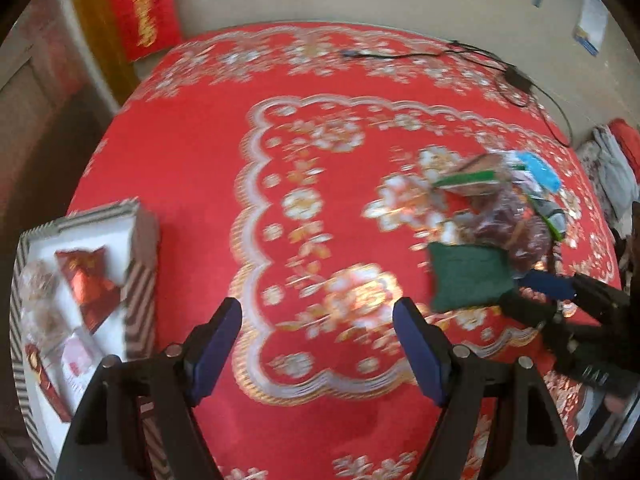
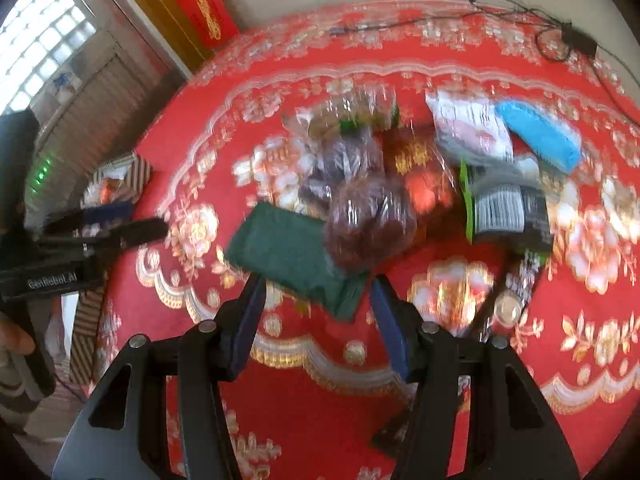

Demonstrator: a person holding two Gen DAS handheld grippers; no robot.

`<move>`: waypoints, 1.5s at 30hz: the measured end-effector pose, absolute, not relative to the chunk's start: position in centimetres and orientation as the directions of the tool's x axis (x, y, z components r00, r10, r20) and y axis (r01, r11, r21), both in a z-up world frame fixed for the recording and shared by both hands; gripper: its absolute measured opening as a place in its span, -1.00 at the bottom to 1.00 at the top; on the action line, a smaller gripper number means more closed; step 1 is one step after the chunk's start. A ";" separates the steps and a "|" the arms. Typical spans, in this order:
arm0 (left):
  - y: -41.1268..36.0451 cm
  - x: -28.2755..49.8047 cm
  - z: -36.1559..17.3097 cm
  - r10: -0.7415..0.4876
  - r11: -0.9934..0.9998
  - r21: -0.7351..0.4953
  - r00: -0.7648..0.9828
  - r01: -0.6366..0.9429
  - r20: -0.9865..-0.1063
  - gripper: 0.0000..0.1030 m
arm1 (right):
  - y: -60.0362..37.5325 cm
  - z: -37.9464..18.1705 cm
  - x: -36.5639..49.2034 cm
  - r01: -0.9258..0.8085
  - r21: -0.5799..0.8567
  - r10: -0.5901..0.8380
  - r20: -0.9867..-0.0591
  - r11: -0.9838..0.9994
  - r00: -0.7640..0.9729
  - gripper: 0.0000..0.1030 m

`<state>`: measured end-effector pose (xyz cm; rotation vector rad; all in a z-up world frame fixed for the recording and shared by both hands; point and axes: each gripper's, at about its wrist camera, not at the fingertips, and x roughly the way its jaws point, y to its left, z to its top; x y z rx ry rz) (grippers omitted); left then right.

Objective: Organize snacks
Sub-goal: 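Move both tools back to the pile and reach for the green packet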

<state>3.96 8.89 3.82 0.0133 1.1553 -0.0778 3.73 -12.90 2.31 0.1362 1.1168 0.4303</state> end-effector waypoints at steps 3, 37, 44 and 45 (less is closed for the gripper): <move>10.7 3.6 3.6 -0.042 0.999 -0.034 0.394 0.026 -0.918 0.55 | -11.9 2.2 3.8 -0.263 0.342 0.419 -0.837 0.902 0.352 0.12; 11.5 4.5 3.5 -0.036 0.994 -0.073 0.374 -0.086 -0.927 0.55 | -7.4 3.2 4.3 -0.351 0.417 0.525 -0.791 0.838 0.314 0.17; 6.1 5.9 3.0 -0.055 0.998 -0.055 0.371 0.012 -0.927 0.55 | -13.6 5.2 2.3 -0.251 0.377 0.451 -0.794 0.891 0.408 0.17; 5.6 6.0 2.9 -0.057 0.998 -0.056 0.371 0.014 -0.927 0.55 | -13.8 5.4 2.1 -0.251 0.357 0.433 -0.798 0.900 0.419 0.18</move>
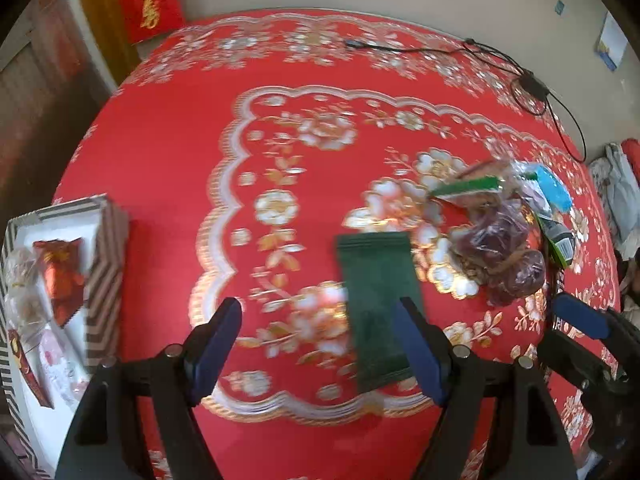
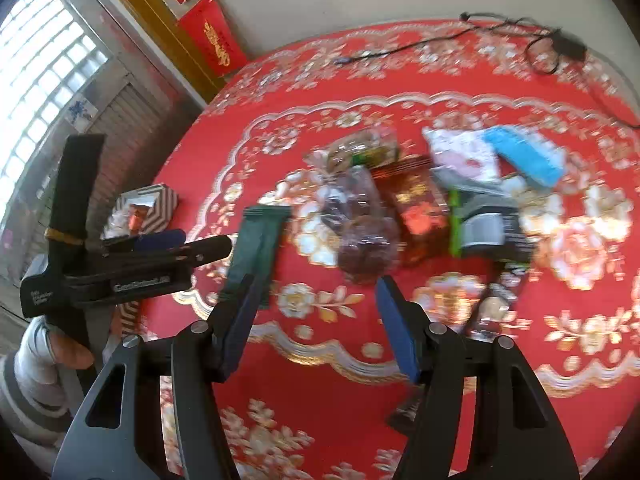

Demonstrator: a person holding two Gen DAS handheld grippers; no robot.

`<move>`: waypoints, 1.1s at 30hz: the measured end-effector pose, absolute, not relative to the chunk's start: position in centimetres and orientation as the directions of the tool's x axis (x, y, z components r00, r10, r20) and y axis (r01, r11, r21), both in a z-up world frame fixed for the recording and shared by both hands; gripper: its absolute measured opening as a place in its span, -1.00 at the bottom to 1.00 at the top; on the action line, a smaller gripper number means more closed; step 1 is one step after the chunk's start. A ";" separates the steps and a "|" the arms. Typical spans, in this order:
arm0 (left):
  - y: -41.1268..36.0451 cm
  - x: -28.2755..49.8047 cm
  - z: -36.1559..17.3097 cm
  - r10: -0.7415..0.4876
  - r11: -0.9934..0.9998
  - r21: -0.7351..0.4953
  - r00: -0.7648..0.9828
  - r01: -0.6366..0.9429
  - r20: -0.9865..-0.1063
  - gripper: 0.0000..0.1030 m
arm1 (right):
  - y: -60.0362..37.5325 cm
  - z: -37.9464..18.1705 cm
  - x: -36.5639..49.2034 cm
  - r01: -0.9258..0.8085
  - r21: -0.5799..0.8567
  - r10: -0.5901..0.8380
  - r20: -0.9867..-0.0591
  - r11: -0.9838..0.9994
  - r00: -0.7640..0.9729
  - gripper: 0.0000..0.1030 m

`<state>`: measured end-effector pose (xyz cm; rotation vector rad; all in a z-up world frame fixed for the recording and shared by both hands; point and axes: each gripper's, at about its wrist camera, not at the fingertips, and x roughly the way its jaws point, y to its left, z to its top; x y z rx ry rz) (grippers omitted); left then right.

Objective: Organize snacks
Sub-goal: 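Move both tools back to the pile and reach for the green packet, then grasp the green packet with the left tool and lift it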

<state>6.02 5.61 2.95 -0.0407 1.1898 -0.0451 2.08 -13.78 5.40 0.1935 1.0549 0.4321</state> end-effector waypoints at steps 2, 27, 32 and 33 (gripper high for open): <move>4.8 6.5 2.7 -0.076 0.997 -0.077 0.363 0.011 -0.929 0.55 | -13.8 5.5 2.2 -0.254 0.289 0.376 -0.816 0.923 0.439 0.17; 5.3 5.4 1.7 -0.067 0.996 -0.037 0.422 0.080 -0.904 -0.07 | -13.8 4.7 4.4 -0.156 0.339 0.373 -0.821 0.928 0.432 0.17; 6.3 4.8 2.9 -0.058 0.994 -0.010 0.461 0.106 -0.886 -0.07 | -13.3 4.2 3.3 -0.057 0.389 0.376 -0.827 0.919 0.417 0.17; 6.6 4.8 3.1 -0.062 0.994 -0.012 0.464 0.111 -0.884 -0.07 | -13.0 4.0 3.2 -0.040 0.382 0.363 -0.836 0.923 0.411 0.17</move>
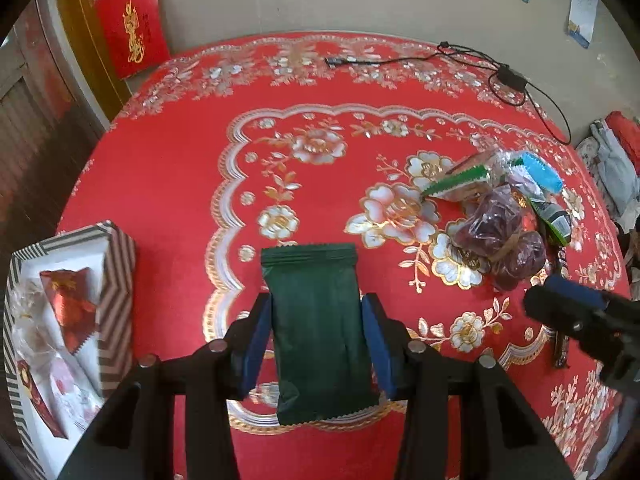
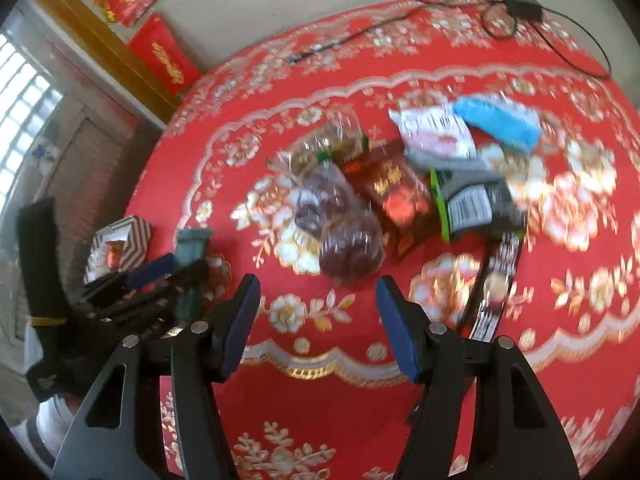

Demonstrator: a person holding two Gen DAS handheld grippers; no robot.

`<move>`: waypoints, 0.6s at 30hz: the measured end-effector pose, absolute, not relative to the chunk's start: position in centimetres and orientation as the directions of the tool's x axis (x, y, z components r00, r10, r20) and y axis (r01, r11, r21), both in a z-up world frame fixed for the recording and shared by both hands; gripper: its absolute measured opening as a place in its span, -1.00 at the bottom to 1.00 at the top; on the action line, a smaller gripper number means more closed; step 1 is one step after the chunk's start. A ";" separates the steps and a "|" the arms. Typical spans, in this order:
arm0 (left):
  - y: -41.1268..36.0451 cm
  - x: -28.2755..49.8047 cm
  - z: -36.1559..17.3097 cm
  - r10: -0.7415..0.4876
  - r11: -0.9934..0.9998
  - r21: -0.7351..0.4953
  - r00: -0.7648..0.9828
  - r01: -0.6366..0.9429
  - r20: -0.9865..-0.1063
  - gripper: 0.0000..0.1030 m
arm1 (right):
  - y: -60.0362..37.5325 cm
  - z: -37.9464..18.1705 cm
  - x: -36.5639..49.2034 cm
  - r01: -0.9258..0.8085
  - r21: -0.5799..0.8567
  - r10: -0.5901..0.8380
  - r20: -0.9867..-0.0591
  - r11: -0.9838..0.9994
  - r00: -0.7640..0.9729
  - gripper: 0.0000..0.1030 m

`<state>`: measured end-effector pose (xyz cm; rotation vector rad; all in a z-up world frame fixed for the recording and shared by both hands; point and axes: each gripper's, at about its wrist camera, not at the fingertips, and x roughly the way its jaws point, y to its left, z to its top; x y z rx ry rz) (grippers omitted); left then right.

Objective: Organize snacks
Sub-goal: 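Grasp the green packet with the left tool and lift it, then grasp the tied date bags with the right tool while the left tool holds the green packet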

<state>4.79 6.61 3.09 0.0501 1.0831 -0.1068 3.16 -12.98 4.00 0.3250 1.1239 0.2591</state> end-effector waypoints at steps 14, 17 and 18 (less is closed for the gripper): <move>10.1 3.8 4.8 -0.115 0.987 -0.042 0.493 0.155 -0.862 -0.07 | -10.6 3.3 7.5 0.134 0.265 0.167 -0.851 0.955 0.498 0.21; 10.8 3.8 5.1 -0.118 0.986 -0.043 0.499 0.159 -0.858 -0.07 | -9.3 3.2 8.4 0.145 0.227 0.122 -0.848 0.963 0.516 0.40; 10.9 3.7 5.2 -0.116 0.986 -0.040 0.499 0.160 -0.859 -0.07 | -9.2 3.1 8.5 0.152 0.225 0.115 -0.845 0.962 0.523 0.40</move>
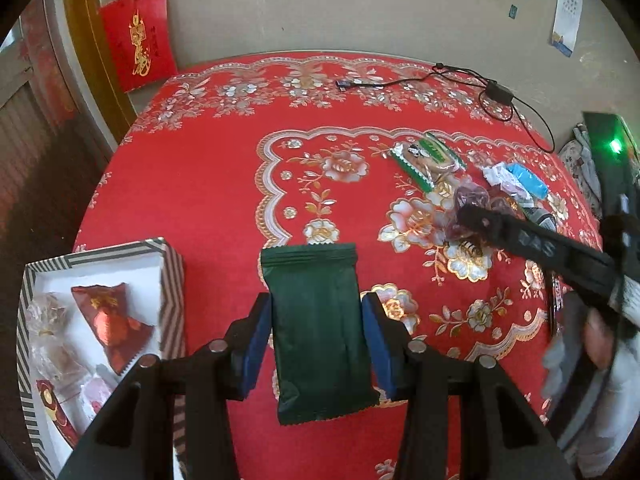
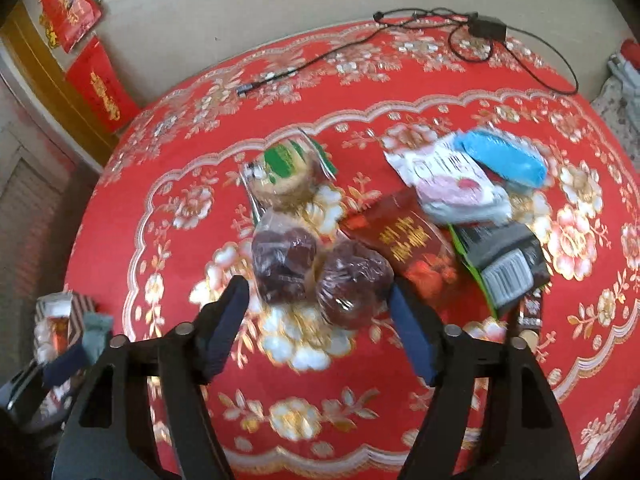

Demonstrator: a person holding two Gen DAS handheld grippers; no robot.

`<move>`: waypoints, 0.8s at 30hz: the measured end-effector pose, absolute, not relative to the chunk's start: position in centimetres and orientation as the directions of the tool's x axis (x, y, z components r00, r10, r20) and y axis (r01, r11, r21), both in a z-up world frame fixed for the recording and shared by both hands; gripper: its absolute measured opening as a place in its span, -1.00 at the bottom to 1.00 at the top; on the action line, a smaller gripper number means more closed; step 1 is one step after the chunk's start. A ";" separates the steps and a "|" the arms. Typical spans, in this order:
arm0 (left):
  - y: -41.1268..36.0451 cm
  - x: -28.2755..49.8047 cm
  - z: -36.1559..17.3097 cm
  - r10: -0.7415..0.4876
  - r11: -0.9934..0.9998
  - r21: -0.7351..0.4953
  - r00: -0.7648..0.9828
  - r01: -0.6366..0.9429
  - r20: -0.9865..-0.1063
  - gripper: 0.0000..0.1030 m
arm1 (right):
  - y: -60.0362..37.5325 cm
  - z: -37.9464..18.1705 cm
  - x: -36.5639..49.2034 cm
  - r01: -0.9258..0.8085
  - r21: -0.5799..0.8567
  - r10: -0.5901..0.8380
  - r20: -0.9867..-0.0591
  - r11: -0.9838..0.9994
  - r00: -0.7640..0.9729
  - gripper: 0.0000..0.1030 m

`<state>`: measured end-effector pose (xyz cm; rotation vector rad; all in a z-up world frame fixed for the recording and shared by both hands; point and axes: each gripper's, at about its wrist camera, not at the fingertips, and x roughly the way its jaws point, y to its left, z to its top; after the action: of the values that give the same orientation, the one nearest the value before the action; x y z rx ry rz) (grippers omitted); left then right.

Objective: Organize snacks
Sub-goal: 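Grasp the tied date bags with the right tool while the left tool holds the green packet, then carry the green packet and date bags into the white box and open both tools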

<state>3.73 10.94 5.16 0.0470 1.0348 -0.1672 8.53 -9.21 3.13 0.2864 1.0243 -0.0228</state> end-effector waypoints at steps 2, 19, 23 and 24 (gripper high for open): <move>11.3 3.7 5.2 -0.115 0.986 -0.039 0.498 0.160 -0.859 -0.07 | -8.9 2.8 9.0 0.179 0.225 0.098 -0.842 0.958 0.531 0.42; 12.0 2.6 5.8 -0.168 0.983 -0.109 0.497 0.146 -0.851 -0.07 | -7.8 3.1 6.4 -0.071 0.129 0.148 -0.870 0.989 0.471 0.40; 11.9 1.9 6.6 -0.159 0.986 -0.105 0.510 0.133 -0.845 -0.07 | -6.9 4.4 4.2 -0.138 0.170 0.215 -0.861 0.976 0.460 0.40; 12.0 1.7 7.0 -0.154 0.986 -0.101 0.517 0.130 -0.842 -0.07 | -6.5 4.7 3.8 -0.155 0.165 0.219 -0.861 0.974 0.460 0.40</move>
<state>1.68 11.98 6.99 -0.0258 1.0129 -0.1708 3.83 -6.51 4.70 0.0666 1.0689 0.2306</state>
